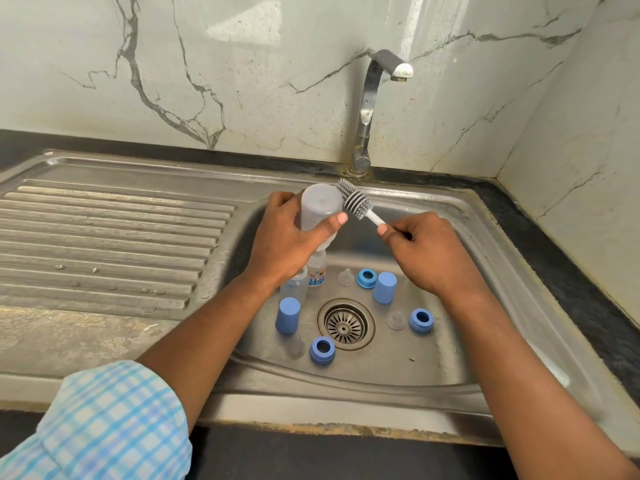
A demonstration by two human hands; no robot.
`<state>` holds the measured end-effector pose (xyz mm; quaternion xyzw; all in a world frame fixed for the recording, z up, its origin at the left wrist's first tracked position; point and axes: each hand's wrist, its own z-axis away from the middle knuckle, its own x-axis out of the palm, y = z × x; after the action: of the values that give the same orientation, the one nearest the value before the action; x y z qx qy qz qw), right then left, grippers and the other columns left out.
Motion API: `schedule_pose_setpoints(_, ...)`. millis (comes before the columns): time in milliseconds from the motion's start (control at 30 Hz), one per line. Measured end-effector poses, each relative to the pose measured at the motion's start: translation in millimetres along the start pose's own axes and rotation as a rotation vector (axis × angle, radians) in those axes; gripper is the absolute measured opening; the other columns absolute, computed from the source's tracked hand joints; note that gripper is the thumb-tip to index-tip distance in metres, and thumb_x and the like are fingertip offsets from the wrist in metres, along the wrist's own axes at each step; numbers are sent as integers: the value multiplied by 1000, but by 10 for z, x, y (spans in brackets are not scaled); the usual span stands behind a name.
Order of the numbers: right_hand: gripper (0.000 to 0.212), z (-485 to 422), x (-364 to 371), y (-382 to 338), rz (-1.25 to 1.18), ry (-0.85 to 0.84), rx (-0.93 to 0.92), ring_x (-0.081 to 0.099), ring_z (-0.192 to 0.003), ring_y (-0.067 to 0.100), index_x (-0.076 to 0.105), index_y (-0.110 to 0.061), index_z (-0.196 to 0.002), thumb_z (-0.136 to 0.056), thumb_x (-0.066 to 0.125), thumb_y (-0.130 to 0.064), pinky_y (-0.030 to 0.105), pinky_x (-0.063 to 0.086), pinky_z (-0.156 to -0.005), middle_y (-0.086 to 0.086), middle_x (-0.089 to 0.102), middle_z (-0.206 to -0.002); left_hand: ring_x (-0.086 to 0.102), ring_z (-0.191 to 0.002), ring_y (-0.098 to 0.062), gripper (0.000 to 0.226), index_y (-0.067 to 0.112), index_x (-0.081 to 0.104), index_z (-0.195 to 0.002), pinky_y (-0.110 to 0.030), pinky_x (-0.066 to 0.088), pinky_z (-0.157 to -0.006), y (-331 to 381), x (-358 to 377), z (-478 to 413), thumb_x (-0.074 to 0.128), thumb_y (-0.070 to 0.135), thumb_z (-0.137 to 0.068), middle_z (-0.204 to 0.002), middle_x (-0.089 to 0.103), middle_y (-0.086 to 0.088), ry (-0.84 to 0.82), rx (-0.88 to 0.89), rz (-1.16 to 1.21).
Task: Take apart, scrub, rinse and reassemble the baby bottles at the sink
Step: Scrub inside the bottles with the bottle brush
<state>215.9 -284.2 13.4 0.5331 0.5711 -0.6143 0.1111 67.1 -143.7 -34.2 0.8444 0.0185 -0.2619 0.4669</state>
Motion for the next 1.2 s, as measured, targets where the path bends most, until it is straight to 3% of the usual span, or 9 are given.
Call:
schedule_pose_setpoints(100, 36, 18, 30, 31, 121, 8, 18, 45, -50, 21, 63, -17, -70, -98, 56, -38, 29, 32, -49, 0, 49, -51, 63, -94, -1, 39, 33, 68, -107, -33, 54, -88, -44, 27, -1, 76, 55, -76, -102, 67, 17, -46, -25, 68)
schedule_pose_setpoints(233, 37, 21, -1, -6, 2, 87, -51, 40, -47, 18, 62, -15, -68, -97, 57, -37, 29, 30, -49, -3, 44, -47, 66, -87, 2, 44, 38, 68, -107, -35, 57, -80, -86, 37, -25, 72, 64, -72, -94, 71, 21, -24, -58, 25)
schedule_pose_setpoints(433, 24, 54, 125, -85, 34, 9, -123, 45, -48, 13, 76, -24, -98, -98, 57, -39, 28, 34, -52, -5, 53, -52, 63, -87, -1, 47, 32, 68, -104, -33, 55, -76, -87, 39, -24, 75, 64, -70, -94, 70, 16, -18, 2, -34)
schedule_pose_setpoints(567, 31, -12, 89, -25, 88, 98, -24, 50, -52, 20, 73, -18, -85, -98, 56, -40, 29, 34, -51, 0, 57, -56, 62, -93, -4, 56, 33, 66, -107, -36, 54, -80, -42, 94, 22, 71, 70, -67, -100, 68, 16, -60, 113, -96)
schedule_pose_setpoints(733, 24, 42, 17, -70, 24, -30, -102, 42, -46, 11, 76, -22, -94, -98, 57, -37, 27, 33, -49, -5, 49, -49, 65, -86, -2, 50, 34, 69, -106, -34, 55, -74, -70, 48, -6, 73, 67, -69, -94, 71, 16, 16, 45, -28)
schedule_pose_setpoints(833, 24, 32, 22, -67, 49, -6, -102, 43, -46, 10, 76, -23, -96, -98, 57, -37, 27, 32, -49, -6, 50, -49, 64, -86, -2, 52, 31, 69, -107, -29, 52, -71, -89, 41, -10, 76, 65, -67, -95, 70, 15, 1, 79, -70)
schedule_pose_setpoints(967, 29, 0, 24, -18, 112, 69, -52, 52, -53, 20, 75, -18, -92, -98, 56, -38, 29, 35, -50, 0, 56, -55, 62, -102, -7, 71, 31, 64, -119, -37, 54, -85, -94, 104, 7, 69, 74, -63, -111, 67, 14, -78, 153, -177)
schedule_pose_setpoints(1133, 33, 56, 27, -89, 68, -78, -146, 37, -45, 13, 64, -28, -68, -98, 57, -38, 28, 30, -51, -5, 44, -46, 63, -89, -3, 53, 33, 69, -106, -30, 53, -73, -128, 23, -48, 74, 68, -67, -97, 70, 15, 16, 39, -136)
schedule_pose_setpoints(1200, 28, 45, 66, -107, 77, -40, -133, 41, -46, 13, 70, -28, -75, -98, 57, -39, 27, 30, -50, -6, 46, -47, 64, -86, -1, 49, 33, 70, -106, -32, 55, -74, -133, 1, -52, 76, 64, -68, -94, 71, 15, 17, 34, -80)
